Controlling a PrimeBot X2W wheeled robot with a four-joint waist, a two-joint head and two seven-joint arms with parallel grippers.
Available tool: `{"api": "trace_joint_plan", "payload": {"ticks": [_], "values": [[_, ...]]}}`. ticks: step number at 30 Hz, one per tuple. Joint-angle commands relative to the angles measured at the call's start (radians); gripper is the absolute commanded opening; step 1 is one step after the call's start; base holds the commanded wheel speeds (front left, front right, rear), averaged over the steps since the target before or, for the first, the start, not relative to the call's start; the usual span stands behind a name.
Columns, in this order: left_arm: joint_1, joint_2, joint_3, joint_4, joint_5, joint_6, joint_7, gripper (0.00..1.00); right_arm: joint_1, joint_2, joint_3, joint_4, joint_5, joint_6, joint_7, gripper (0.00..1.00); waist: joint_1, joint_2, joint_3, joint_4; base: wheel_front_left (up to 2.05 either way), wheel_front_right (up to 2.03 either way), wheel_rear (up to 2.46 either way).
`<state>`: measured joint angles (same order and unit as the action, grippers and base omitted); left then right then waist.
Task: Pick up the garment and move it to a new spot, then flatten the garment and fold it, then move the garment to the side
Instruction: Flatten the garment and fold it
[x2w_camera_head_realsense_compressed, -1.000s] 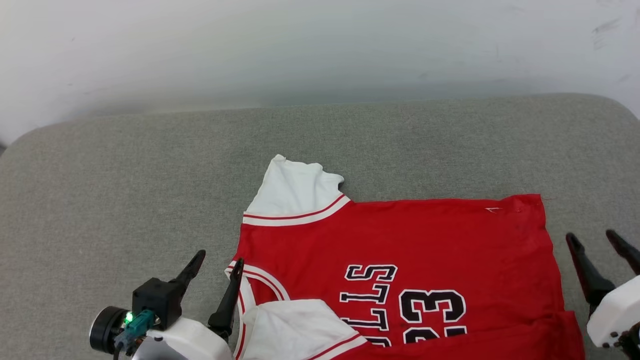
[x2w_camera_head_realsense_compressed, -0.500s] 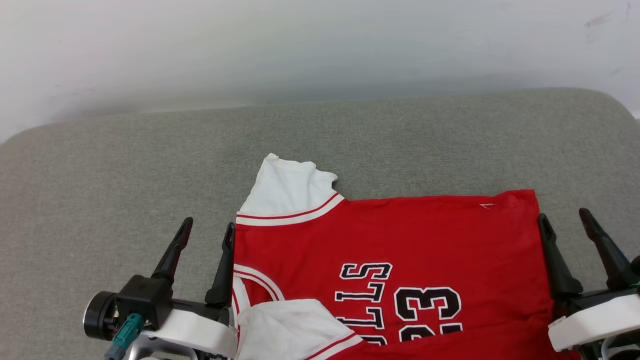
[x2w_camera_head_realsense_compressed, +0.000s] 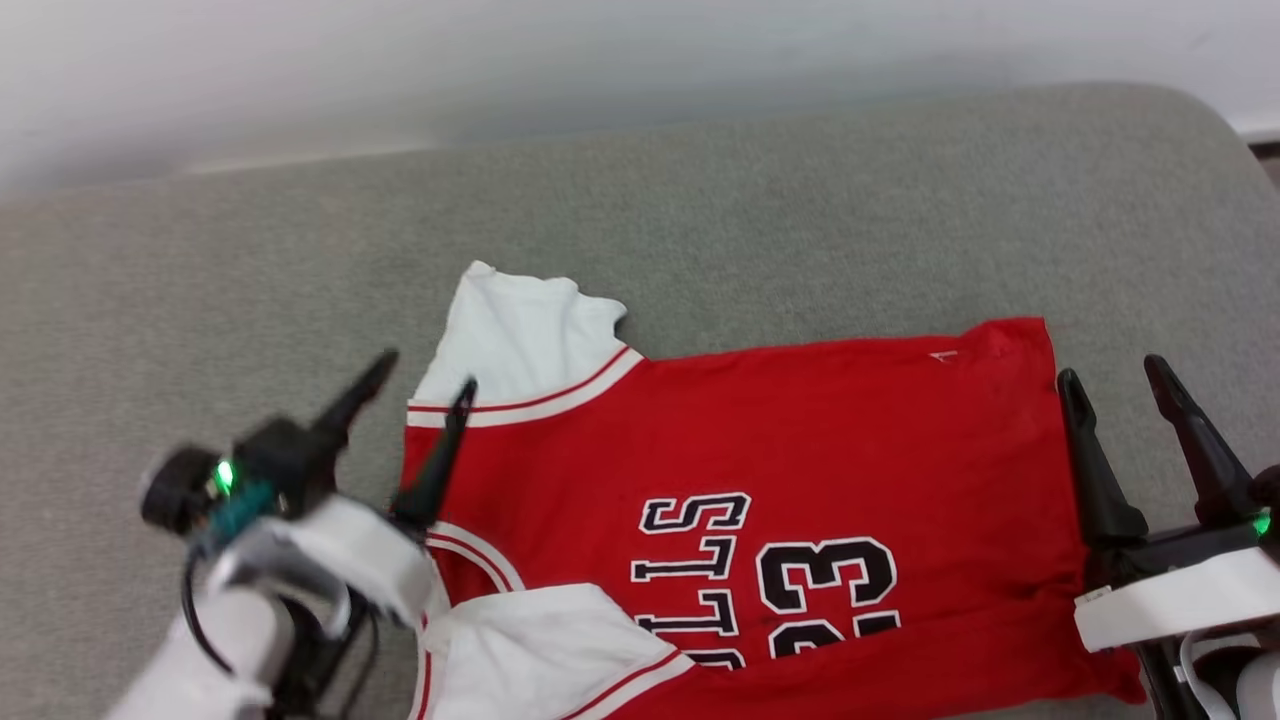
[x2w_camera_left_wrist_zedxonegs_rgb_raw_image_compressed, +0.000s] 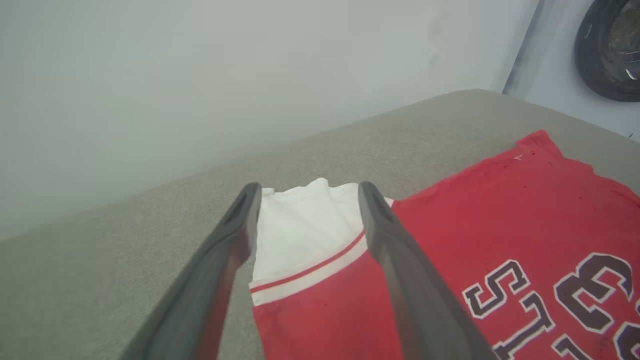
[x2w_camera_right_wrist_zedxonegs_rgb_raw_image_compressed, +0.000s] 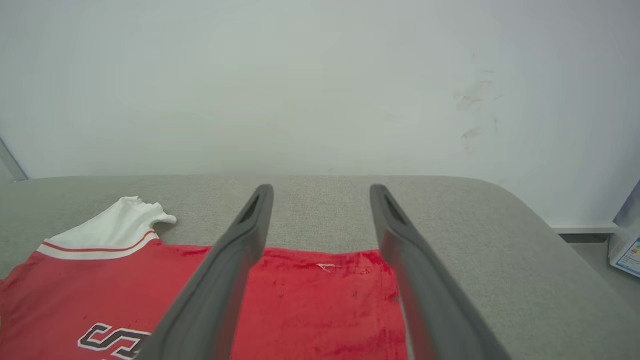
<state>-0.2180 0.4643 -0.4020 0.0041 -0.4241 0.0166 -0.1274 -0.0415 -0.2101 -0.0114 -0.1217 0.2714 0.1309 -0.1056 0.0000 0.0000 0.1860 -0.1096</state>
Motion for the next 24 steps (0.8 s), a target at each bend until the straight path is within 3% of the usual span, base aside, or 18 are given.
{"api": "trace_joint_plan", "payload": {"ticks": [1,5,8,18,24], "values": [[-0.069,0.023,0.004,0.007,-0.019,-0.028,0.068,1.00,-0.027,0.007,0.006,-0.005,0.000,0.000,-0.004,1.00,0.0000,0.0000,0.061,-0.043,0.00,0.00,0.00],[-0.252,0.106,0.003,0.035,-0.073,-0.100,0.304,1.00,-0.058,0.014,0.033,-0.008,0.000,0.000,-0.014,1.00,0.0000,0.0000,0.129,-0.089,0.00,0.00,0.00],[-0.394,0.157,-0.009,0.084,-0.135,-0.128,0.488,1.00,-0.081,0.023,0.053,0.003,0.005,0.000,-0.025,1.00,0.0000,0.0000,0.174,-0.125,0.00,0.00,0.00],[-0.714,0.318,-0.094,0.189,-0.366,-0.137,1.152,1.00,-0.144,0.031,0.155,0.068,0.029,0.000,-0.066,1.00,0.0000,0.0000,0.297,-0.247,0.00,0.00,0.00],[-0.757,0.324,-0.095,0.232,-0.350,-0.094,1.203,1.00,-0.165,0.044,0.181,0.101,0.031,0.000,-0.089,1.00,0.0000,0.0000,0.339,-0.275,0.00,0.00,0.00]]}}
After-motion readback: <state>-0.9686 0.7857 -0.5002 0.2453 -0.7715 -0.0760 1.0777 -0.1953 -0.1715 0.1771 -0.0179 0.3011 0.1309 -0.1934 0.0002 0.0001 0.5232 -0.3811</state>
